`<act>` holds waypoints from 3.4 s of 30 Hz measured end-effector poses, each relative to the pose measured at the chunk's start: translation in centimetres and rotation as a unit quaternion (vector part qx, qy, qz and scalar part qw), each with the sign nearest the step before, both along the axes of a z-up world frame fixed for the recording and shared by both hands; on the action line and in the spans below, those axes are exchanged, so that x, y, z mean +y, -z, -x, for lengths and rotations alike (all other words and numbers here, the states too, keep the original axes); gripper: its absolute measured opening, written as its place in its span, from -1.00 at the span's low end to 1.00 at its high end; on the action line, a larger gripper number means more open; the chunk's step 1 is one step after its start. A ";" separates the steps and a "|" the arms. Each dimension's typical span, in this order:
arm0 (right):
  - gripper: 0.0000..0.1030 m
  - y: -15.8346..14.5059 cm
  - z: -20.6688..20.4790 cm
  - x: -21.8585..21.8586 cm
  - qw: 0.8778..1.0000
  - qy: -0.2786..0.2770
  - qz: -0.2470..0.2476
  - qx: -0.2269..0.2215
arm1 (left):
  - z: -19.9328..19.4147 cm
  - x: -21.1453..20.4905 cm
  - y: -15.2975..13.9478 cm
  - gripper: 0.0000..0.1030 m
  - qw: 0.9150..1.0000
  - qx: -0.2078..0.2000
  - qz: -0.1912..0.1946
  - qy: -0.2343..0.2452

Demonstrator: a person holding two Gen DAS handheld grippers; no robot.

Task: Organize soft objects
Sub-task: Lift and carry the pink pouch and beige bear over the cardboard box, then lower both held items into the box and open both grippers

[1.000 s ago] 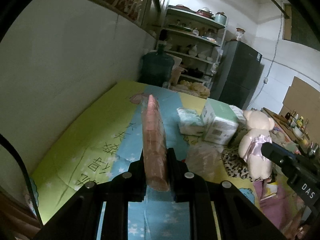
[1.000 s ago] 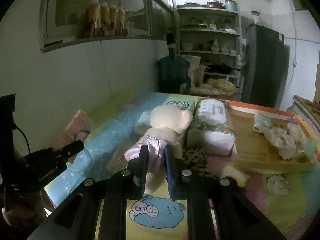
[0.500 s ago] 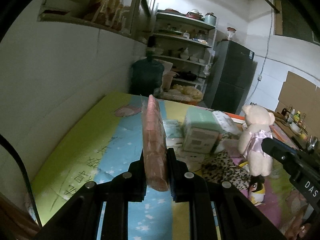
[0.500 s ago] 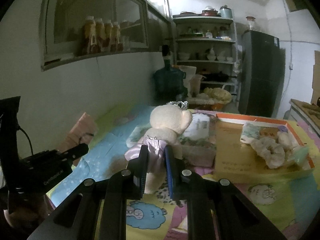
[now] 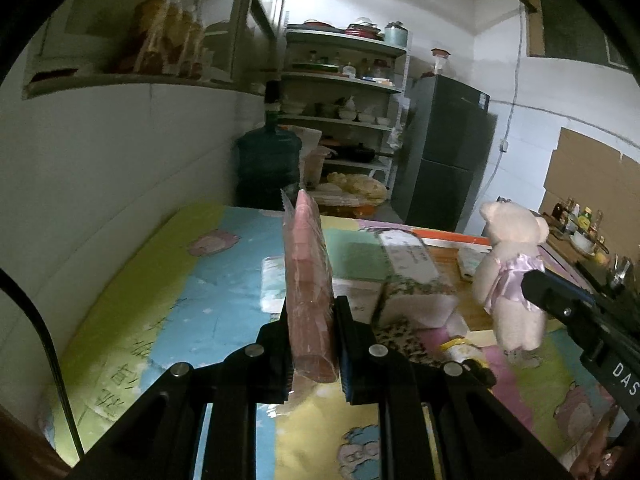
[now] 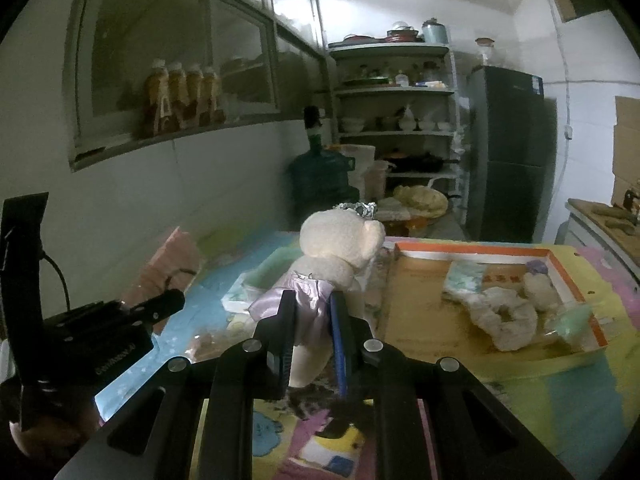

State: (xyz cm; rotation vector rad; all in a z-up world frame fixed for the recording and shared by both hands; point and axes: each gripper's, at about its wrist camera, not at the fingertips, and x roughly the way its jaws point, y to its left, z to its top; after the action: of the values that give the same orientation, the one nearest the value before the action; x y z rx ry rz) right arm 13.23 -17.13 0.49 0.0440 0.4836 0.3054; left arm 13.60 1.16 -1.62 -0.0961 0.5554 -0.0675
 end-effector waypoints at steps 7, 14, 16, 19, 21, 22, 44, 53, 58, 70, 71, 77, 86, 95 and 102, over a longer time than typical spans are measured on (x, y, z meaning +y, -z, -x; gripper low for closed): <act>-0.67 -0.3 -0.2 -2.9 1.000 0.013 -0.009 -0.004 | -1.1 -3.1 -0.6 -0.65 1.000 0.000 -0.003 0.016; -0.67 -0.3 -0.5 -6.4 0.999 0.036 -0.018 -0.005 | -2.7 -6.3 -0.8 -0.65 0.999 0.005 -0.001 0.039; -0.67 -0.2 -0.6 -7.4 0.999 0.042 -0.019 -0.005 | -3.2 -7.4 -0.8 -0.65 0.999 0.007 0.000 0.047; -0.67 -0.2 -0.8 -8.8 0.998 0.053 -0.022 -0.003 | -3.7 -9.0 -0.8 -0.65 0.998 0.009 -0.002 0.059; -0.67 -0.1 -1.0 -9.8 0.998 0.061 -0.025 -0.002 | -4.0 -10.1 -0.7 -0.65 0.998 0.010 -0.004 0.067; -0.67 0.0 -1.1 -10.3 0.998 0.065 -0.025 -0.002 | -4.2 -10.7 -0.7 -0.65 0.997 0.011 -0.004 0.072; -0.67 0.9 -3.4 -18.7 0.993 0.111 -0.037 0.007 | -8.6 -19.7 0.6 -0.65 0.992 0.039 -0.024 0.119; -0.67 1.7 -4.3 -21.1 0.992 0.119 -0.042 0.016 | -10.6 -22.2 1.5 -0.65 0.990 0.052 -0.030 0.129; -0.67 2.4 -4.8 -22.6 0.990 0.128 -0.047 0.024 | -11.2 -23.3 2.2 -0.65 0.989 0.061 -0.033 0.133; -0.67 3.6 -6.4 -23.7 0.991 0.120 -0.048 0.043 | -12.9 -24.4 4.0 -0.65 0.986 0.092 -0.029 0.134; -0.67 3.7 -6.5 -23.5 0.991 0.118 -0.048 0.046 | -13.1 -24.5 4.1 -0.65 0.986 0.095 -0.028 0.134; -0.67 4.9 -7.3 -22.8 0.992 0.095 -0.043 0.065 | -13.6 -24.9 5.0 -0.65 0.985 0.108 -0.027 0.132; -0.67 6.3 -8.7 -21.8 0.993 0.068 -0.036 0.090 | -14.7 -24.7 6.0 -0.67 0.983 0.128 -0.017 0.128; -0.65 7.4 -9.9 -22.1 0.990 0.057 -0.045 0.117 | -15.7 -24.6 6.9 -0.67 0.982 0.143 -0.011 0.122; -0.48 7.5 -9.7 -22.3 0.990 0.060 -0.056 0.115 | -15.2 -24.4 6.3 -0.20 0.984 0.127 -0.005 0.123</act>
State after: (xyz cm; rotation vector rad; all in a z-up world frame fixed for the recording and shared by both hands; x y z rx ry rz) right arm 22.97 -39.38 -6.96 0.2179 0.6905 0.2102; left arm 28.83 -23.28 -7.87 -0.0247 0.8204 -0.2966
